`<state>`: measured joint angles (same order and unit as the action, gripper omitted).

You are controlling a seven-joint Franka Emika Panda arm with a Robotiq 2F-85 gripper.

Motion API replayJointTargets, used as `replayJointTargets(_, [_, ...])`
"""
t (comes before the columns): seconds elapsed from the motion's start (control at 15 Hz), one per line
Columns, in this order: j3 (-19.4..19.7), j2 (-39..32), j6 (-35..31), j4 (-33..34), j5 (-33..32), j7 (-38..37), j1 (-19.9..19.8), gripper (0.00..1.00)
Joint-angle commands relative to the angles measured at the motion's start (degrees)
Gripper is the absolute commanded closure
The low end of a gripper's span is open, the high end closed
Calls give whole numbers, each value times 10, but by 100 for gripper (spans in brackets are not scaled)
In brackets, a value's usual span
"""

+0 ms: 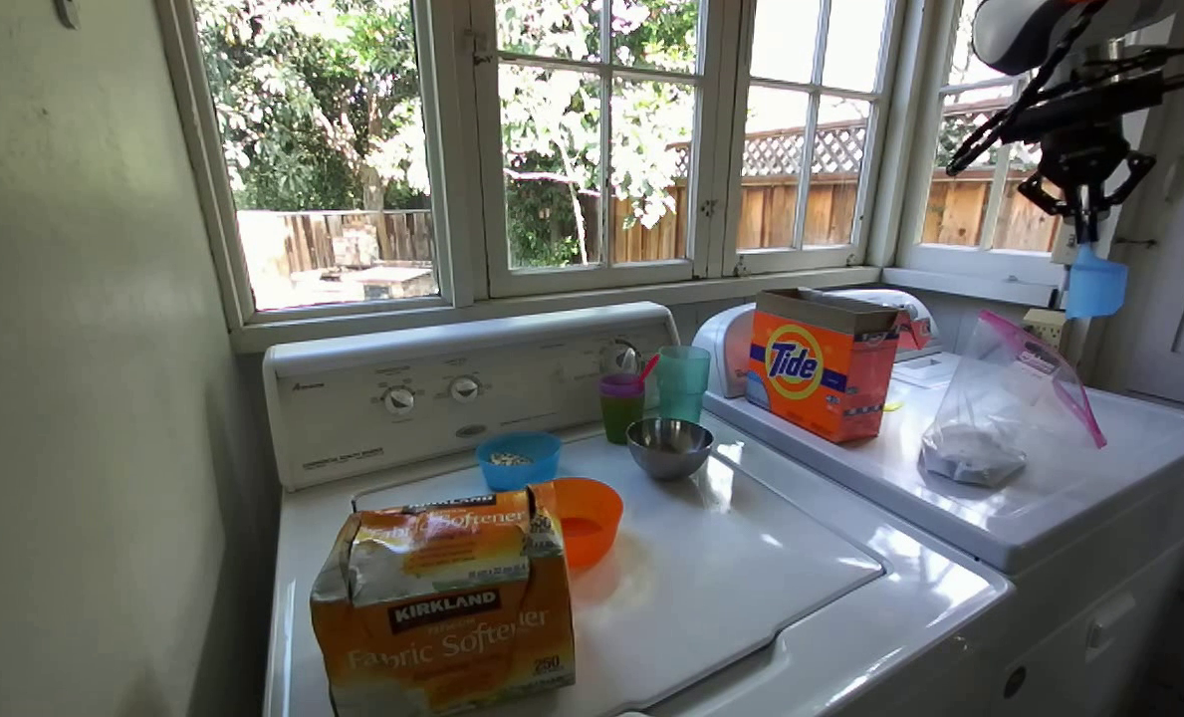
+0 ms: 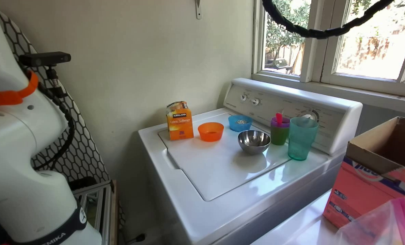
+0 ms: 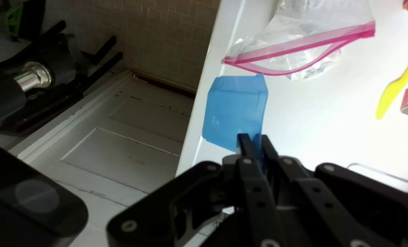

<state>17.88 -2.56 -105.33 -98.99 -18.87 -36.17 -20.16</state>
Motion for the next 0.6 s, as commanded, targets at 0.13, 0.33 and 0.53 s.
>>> replayJointTargets(0.13, [13,-46,11,41,35,16,-2,98])
replayJointTargets(0.33, [15,-62,14,55,58,30,-1,98])
replayJointTargets(0.53, [15,-77,39,71,73,43,0,98])
